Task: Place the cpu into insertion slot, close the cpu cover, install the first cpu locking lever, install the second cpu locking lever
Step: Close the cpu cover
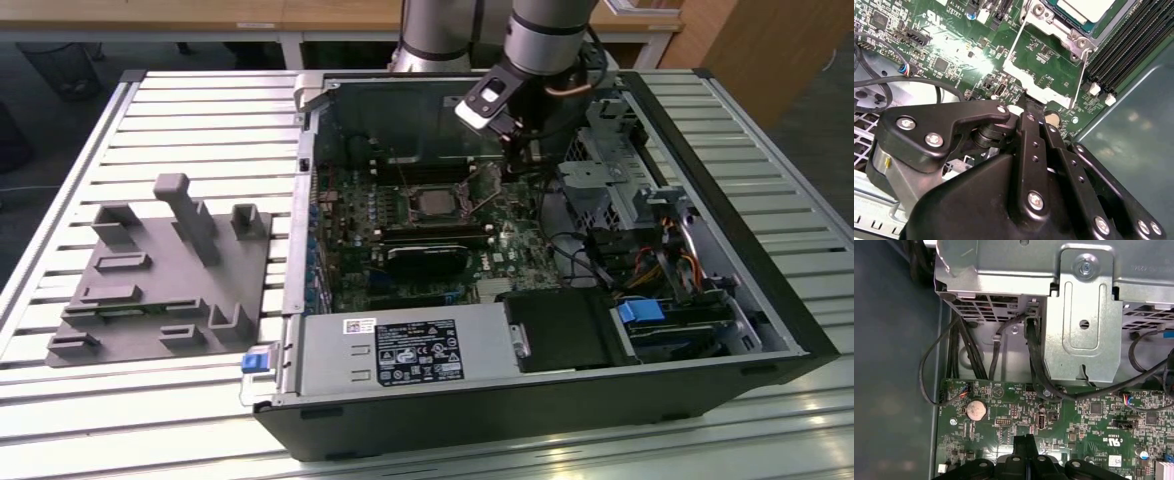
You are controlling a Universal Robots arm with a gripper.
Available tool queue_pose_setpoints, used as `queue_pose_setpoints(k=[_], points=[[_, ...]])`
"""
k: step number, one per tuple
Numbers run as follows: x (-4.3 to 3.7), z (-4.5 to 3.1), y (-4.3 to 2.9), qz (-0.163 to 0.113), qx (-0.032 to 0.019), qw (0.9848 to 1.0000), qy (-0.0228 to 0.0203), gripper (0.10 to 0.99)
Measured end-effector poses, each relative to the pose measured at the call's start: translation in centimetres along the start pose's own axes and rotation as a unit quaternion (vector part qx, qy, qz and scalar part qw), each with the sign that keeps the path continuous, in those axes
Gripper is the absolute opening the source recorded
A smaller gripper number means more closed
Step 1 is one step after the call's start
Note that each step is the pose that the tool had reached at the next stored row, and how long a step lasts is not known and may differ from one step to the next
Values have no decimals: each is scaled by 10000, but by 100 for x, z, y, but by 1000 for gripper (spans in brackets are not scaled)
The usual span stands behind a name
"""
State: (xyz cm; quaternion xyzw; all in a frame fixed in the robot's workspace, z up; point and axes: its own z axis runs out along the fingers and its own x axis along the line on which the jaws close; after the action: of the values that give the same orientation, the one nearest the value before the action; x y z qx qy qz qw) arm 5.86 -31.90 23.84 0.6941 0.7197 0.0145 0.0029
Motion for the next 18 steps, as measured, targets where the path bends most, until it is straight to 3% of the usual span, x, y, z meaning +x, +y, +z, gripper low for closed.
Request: queue_pose_setpoints(k=[18], points=[[5, -29, -126, 0, 0, 10000, 1, 106]])
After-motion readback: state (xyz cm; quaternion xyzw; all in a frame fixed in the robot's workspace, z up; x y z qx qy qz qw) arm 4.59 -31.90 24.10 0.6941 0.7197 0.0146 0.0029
